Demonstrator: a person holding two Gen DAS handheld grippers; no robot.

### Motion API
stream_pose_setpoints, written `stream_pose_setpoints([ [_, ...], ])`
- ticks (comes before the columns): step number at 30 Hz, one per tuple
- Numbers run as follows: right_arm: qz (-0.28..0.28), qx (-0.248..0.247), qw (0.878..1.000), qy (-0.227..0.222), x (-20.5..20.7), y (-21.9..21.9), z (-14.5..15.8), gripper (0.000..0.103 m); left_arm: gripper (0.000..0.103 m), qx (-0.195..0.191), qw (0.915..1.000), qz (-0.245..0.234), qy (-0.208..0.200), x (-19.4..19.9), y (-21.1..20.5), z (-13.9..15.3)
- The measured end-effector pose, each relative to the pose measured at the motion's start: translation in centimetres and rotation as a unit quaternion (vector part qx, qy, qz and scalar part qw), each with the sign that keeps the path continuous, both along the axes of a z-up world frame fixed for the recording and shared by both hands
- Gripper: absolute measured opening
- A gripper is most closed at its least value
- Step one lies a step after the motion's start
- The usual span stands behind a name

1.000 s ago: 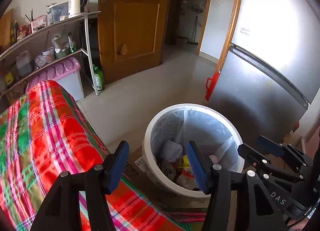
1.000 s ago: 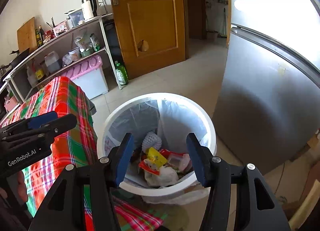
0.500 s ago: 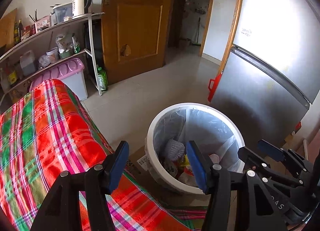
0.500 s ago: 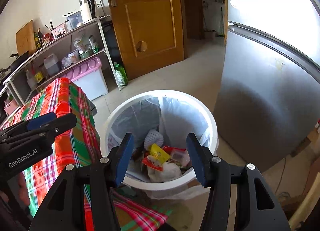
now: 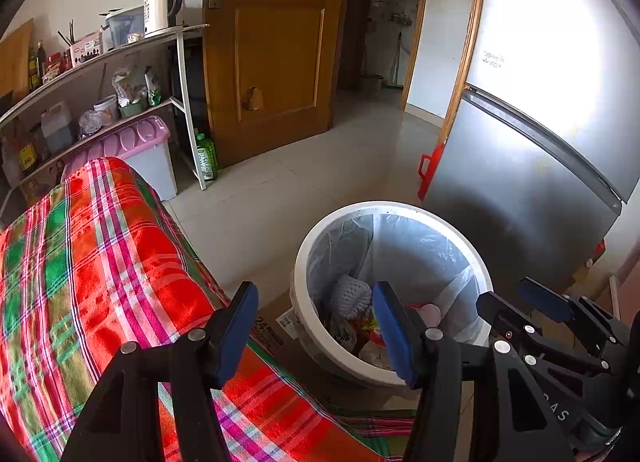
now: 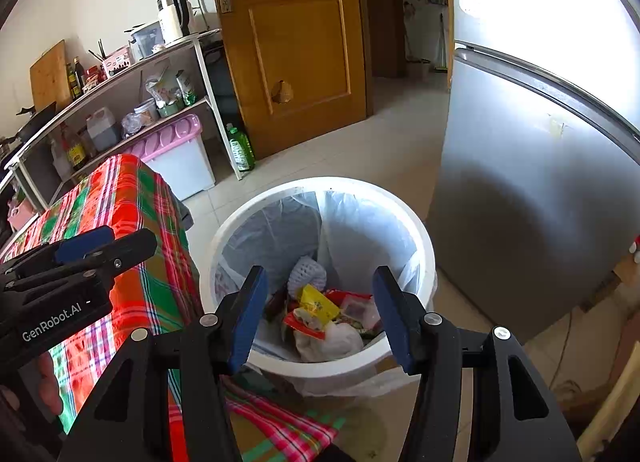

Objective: Collect trash

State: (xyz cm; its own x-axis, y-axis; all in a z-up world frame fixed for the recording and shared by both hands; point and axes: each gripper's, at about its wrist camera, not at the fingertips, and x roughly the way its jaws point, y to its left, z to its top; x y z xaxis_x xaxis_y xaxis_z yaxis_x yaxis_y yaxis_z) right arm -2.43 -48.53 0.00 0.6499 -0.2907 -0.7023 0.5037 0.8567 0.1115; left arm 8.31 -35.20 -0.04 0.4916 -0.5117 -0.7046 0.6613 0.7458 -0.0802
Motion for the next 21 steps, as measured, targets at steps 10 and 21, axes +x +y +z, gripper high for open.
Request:
stream_pose_setpoints([
  [10,-0.015,0.0,1.0,-0.003,-0.8,0.2,-0.1,0.055,0.059,0.004,0.9999,-0.003,-0.011,-0.6,0.7,-0.2],
  [21,-0.015,0.002,1.0,-0.003,-0.9,0.3,-0.2,0.055,0.059,0.011,0.9999,-0.003,-0.006,-1.2,1.0,-0.8],
])
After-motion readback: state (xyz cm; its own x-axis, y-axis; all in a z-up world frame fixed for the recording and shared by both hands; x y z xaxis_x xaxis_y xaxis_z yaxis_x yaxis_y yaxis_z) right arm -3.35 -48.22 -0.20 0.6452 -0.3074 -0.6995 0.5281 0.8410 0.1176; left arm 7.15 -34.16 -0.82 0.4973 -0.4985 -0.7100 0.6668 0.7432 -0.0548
